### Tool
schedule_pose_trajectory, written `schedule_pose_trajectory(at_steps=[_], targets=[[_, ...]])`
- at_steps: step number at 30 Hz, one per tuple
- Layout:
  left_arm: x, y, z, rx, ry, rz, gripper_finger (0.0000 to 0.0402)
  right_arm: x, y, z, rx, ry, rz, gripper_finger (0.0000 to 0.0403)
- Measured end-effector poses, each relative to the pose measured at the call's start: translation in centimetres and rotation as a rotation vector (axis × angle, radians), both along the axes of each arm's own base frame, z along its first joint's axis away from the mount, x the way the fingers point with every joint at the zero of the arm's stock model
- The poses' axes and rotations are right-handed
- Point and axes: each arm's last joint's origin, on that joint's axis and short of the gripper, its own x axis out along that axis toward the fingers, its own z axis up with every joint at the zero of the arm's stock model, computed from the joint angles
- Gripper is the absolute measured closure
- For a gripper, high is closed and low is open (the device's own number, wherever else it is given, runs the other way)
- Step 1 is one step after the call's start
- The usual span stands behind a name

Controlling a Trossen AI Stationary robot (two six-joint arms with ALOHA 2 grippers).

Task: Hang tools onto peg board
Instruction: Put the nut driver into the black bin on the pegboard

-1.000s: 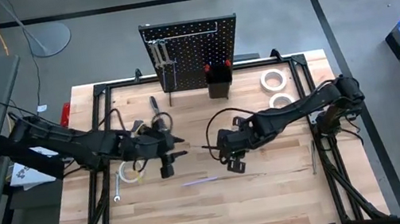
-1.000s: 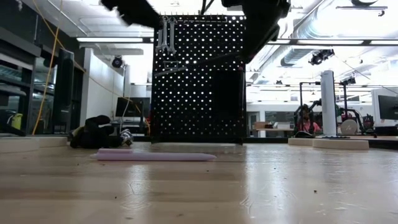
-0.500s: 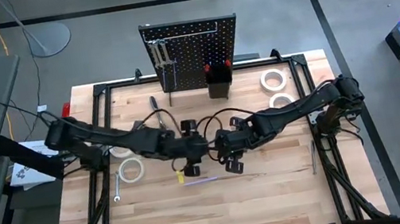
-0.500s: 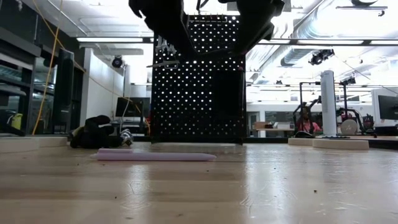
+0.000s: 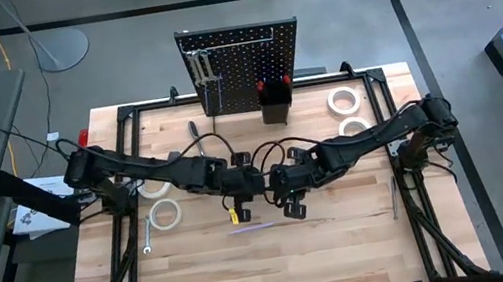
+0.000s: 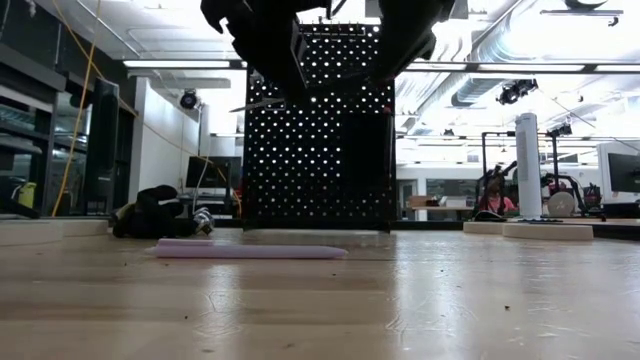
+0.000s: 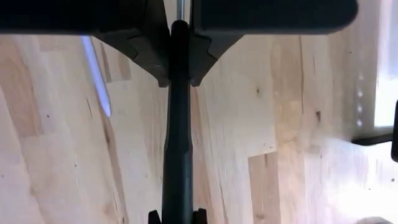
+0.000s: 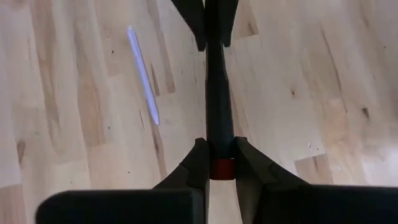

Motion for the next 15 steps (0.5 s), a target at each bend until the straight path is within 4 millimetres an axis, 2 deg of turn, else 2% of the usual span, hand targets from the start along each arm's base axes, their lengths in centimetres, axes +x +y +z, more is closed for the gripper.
schedule_pose_trajectory(at_steps=[2,5,10,15], targets=[[0.0,0.1,0.0,-0.001,0.002,0.005,0.0382,0.0,0.0,0.5,-0.005,-0.005,-0.002,0.0347],[-0.3,0.2,-0.2,-0.002,0.040,0.020,0.0386,-0.1,-0.1,1.7,-0.040,-0.010,-0.021,0.0288],[-0.9,0.4,-0.6,-0.010,0.089,0.072,0.0386,-1.3,-0.2,4.6,-0.191,0.026,-0.037,0.0201],[-3.1,1.0,-1.2,-0.057,0.068,0.205,0.0386,-3.7,0.2,6.3,-0.263,0.085,-0.103,0.0170]])
